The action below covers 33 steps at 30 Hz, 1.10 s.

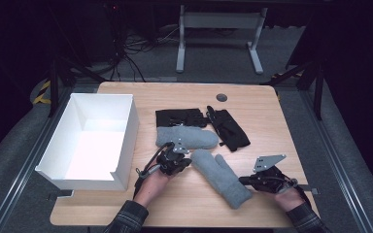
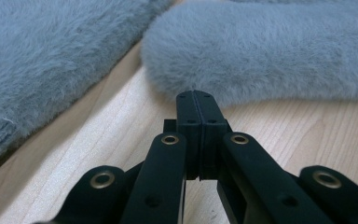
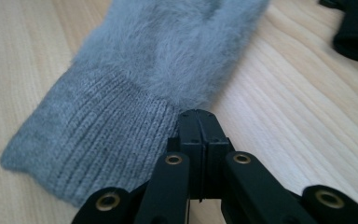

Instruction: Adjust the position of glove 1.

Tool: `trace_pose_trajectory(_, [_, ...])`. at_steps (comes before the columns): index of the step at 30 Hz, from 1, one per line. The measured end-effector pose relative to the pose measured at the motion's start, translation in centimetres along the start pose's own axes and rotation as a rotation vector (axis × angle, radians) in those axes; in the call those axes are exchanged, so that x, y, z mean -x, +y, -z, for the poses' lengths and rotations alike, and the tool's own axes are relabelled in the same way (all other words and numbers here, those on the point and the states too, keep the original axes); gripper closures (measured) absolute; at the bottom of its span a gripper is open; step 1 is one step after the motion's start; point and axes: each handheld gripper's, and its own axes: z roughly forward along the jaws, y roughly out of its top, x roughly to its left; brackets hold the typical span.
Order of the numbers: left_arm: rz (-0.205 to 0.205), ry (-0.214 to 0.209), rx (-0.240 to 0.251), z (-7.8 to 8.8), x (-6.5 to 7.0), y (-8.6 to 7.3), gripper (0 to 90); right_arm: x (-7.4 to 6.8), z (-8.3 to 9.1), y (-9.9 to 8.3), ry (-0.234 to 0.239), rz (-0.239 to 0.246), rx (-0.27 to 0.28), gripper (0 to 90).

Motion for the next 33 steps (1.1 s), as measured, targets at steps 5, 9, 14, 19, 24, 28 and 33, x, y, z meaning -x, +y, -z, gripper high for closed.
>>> trace_pose_trajectory(5, [0.001,-0.009,-0.006,-0.2,0.0,0.0,90.0,-0.4,-0.3,0.2,0.03,0.017,-0.005,90.0])
trace_pose_trajectory(9, [0.0,-0.018,-0.004,-0.7,0.2,0.4,90.0,-0.9,-0.7,0.6,0.062,0.031,-0.006,90.0])
trace_pose_trajectory(14, [-0.011,-0.028,-0.009,-1.0,0.5,0.9,90.0,-1.9,-1.4,1.1,0.101,0.067,-0.012,90.0])
trace_pose_trajectory(19, [-0.027,-0.041,-0.021,-1.4,1.1,1.2,90.0,-3.0,-2.5,2.1,0.147,0.102,-0.013,90.0])
trace_pose_trajectory(24, [-0.041,-0.053,-0.025,-1.6,1.4,1.6,90.0,-3.6,-3.4,2.9,0.166,0.127,-0.011,90.0])
trace_pose_trajectory(28, [-0.065,-0.069,-0.035,-1.9,1.8,1.9,90.0,-4.1,-4.3,3.6,0.184,0.143,0.0,90.0])
trace_pose_trajectory(33, [-0.077,-0.087,-0.039,-2.3,2.1,2.2,90.0,-4.5,-5.1,4.2,0.198,0.151,0.008,90.0])
